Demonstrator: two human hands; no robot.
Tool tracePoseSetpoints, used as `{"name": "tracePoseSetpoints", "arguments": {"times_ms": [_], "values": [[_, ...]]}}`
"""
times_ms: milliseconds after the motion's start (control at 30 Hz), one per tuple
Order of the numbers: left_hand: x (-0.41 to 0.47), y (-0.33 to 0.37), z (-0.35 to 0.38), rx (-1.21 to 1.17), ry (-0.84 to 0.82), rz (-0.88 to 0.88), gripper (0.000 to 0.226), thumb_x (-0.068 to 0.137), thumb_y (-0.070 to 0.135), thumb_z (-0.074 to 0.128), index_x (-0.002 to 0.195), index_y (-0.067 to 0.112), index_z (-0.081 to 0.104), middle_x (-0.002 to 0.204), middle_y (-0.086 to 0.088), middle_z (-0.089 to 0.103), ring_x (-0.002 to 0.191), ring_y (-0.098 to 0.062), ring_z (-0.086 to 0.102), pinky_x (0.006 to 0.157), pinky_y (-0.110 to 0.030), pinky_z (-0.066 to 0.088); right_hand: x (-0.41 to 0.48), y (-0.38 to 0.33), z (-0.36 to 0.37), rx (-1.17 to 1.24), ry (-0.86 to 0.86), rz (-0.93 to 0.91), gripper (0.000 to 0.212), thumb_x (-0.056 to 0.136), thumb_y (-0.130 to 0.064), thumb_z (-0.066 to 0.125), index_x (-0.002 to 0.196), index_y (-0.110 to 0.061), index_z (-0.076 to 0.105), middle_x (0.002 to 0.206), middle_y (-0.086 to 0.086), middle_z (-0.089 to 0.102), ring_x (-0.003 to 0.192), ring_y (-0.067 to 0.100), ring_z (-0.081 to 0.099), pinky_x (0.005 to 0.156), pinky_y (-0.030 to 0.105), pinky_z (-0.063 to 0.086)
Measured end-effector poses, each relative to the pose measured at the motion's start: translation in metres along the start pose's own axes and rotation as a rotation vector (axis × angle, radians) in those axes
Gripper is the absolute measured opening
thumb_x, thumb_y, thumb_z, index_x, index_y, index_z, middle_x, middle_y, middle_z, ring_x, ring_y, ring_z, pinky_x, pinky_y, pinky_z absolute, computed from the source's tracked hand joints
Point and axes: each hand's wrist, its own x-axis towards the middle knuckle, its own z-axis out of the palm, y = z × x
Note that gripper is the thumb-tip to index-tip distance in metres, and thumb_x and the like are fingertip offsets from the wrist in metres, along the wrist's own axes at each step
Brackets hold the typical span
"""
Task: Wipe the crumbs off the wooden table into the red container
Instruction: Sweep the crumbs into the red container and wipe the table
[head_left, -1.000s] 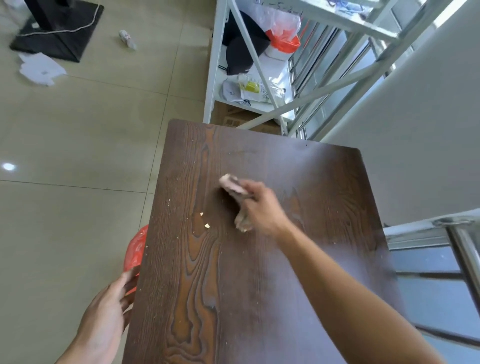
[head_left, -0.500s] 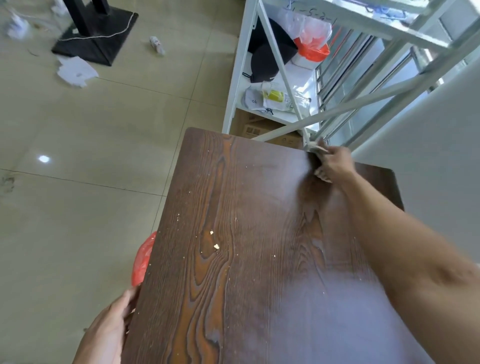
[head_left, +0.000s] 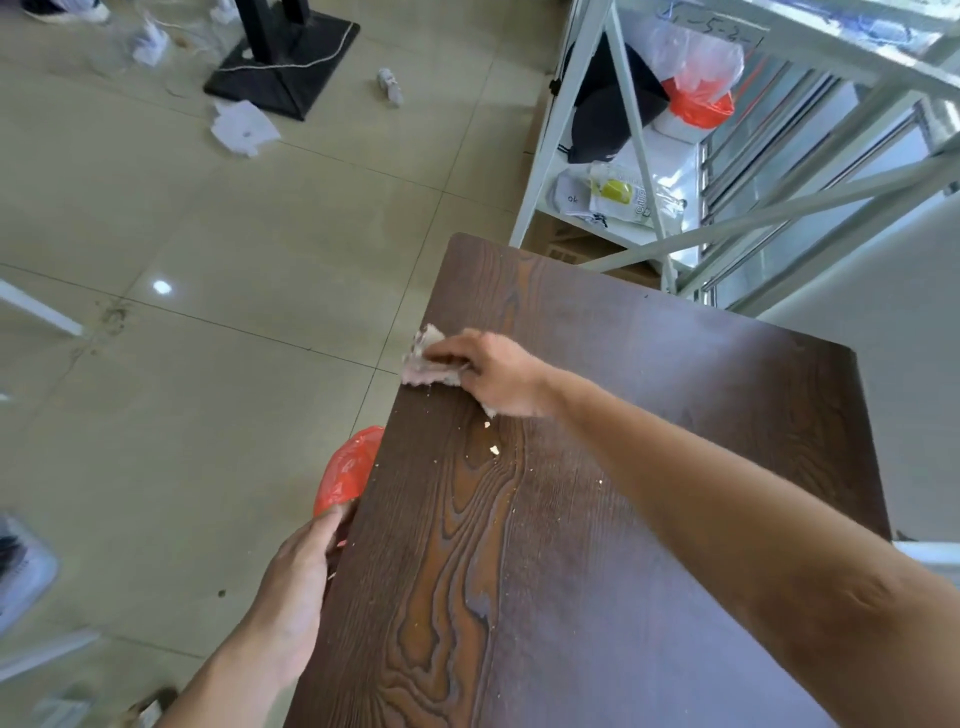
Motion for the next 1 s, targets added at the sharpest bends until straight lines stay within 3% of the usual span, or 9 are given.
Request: {"name": "tracePoseSetpoints", "arguments": {"times_ms": [233,300,367,467,567,667,800,900,1000], "values": [[-0.009,0.002,-0.004,-0.008,-0.008,-0.048,0.041,0.107,0.037,0.044,0.122,0.016,0.076,0.112,-0.008,0.082,0.100,-0.025,0.072,0.078,-0.037,0.054,-0.056,-0.043,0.019,0.059,-0.222,-0.015,0.051,0.092,0.008,0.043,0.134,-0.014,0.060,0.122,0.002,0.060,0.101,0.016,0.061,0.084,0.032,0.054],[-0.012,0.004,-0.004,0.002,-0.027,-0.044,0.039,0.108,0.035,0.043,0.118,0.018,0.076,0.100,-0.004,0.084,0.096,-0.024,0.071,0.074,-0.035,0.052,-0.074,-0.037,-0.018,0.229,-0.121,0.118,0.056,0.088,0.017,0.043,0.135,-0.010,0.059,0.113,-0.004,0.061,0.083,0.012,0.062,0.062,0.029,0.056],[-0.016,0.004,-0.005,0.006,-0.039,-0.028,0.037,0.108,0.033,0.042,0.113,0.019,0.075,0.090,0.000,0.084,0.095,-0.023,0.069,0.073,-0.035,0.050,-0.103,-0.018,-0.057,0.436,0.021,0.212,0.051,0.088,0.022,0.043,0.123,-0.010,0.064,0.088,-0.011,0.069,0.056,0.021,0.054,0.045,0.038,0.041],[-0.018,0.001,-0.007,-0.003,-0.053,-0.020,0.035,0.108,0.032,0.040,0.106,0.021,0.073,0.082,0.006,0.084,0.094,-0.021,0.067,0.071,-0.034,0.048,-0.161,0.029,-0.077,0.522,0.257,0.417,0.013,0.095,-0.023,0.058,0.099,-0.017,0.069,0.056,-0.002,0.059,0.050,0.023,0.045,0.051,0.038,0.035],[-0.017,-0.004,-0.014,-0.006,-0.044,-0.019,0.033,0.107,0.032,0.044,0.105,0.021,0.076,0.086,0.002,0.084,0.086,-0.019,0.070,0.071,-0.034,0.049,-0.209,0.084,-0.036,0.390,0.465,0.745,0.016,0.097,-0.027,0.062,0.097,-0.015,0.071,0.059,0.023,0.060,0.048,0.026,0.056,0.050,0.039,0.047],[-0.016,-0.008,-0.019,0.029,-0.042,0.007,0.036,0.108,0.029,0.044,0.101,0.022,0.079,0.090,0.000,0.084,0.073,-0.012,0.073,0.071,-0.034,0.050,-0.215,0.103,0.016,0.224,0.551,0.929,0.023,0.084,-0.013,0.052,0.100,-0.015,0.068,0.086,0.016,0.073,0.074,0.037,0.069,0.063,0.049,0.058],[-0.018,-0.007,-0.020,0.070,-0.069,0.017,0.038,0.109,0.032,0.040,0.103,0.028,0.077,0.091,0.005,0.084,0.089,-0.018,0.071,0.075,-0.035,0.050,-0.149,0.068,0.041,0.156,0.540,0.776,0.020,0.093,-0.028,0.057,0.113,-0.029,0.063,0.113,-0.002,0.073,0.107,0.026,0.068,0.086,0.040,0.054],[-0.019,-0.006,-0.021,0.070,-0.084,0.009,0.037,0.109,0.035,0.041,0.108,0.028,0.078,0.101,0.003,0.084,0.097,-0.020,0.070,0.076,-0.036,0.051,-0.094,0.011,0.061,0.143,0.406,0.544,0.021,0.097,-0.035,0.058,0.116,-0.028,0.064,0.116,-0.004,0.070,0.107,0.019,0.066,0.087,0.036,0.051],[-0.019,-0.007,-0.026,0.078,-0.081,-0.012,0.036,0.107,0.038,0.047,0.119,0.024,0.078,0.112,-0.003,0.082,0.100,-0.023,0.070,0.078,-0.037,0.052,-0.055,-0.053,0.078,0.136,0.223,0.375,0.021,0.094,-0.012,0.055,0.112,-0.018,0.063,0.107,0.006,0.065,0.096,0.028,0.062,0.079,0.039,0.050]]}}
